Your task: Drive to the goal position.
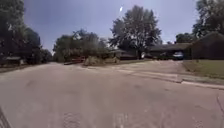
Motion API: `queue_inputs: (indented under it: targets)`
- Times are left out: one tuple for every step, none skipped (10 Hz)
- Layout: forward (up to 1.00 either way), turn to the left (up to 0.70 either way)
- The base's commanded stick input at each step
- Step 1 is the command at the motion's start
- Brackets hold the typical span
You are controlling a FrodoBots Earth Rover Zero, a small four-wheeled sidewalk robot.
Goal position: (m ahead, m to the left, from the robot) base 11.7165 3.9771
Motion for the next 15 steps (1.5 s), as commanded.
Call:
queue_inputs:
  targets:
    - [0.70,0.00]
    - [0.70,0.00]
    - [0.70,0.00]
    - [0.70,0.00]
    - [0.70,0.00]
    - [0.70,0.00]
    - [0.70,0.00]
    - [0.70,0.00]
    - [0.70,0.00]
    - [0.70,0.00]
    - [0.70,0.00]
    - [0.70,0.00]
    - [0.70,0.00]
    - [0.70,0.00]
    - [0.70,0.00]
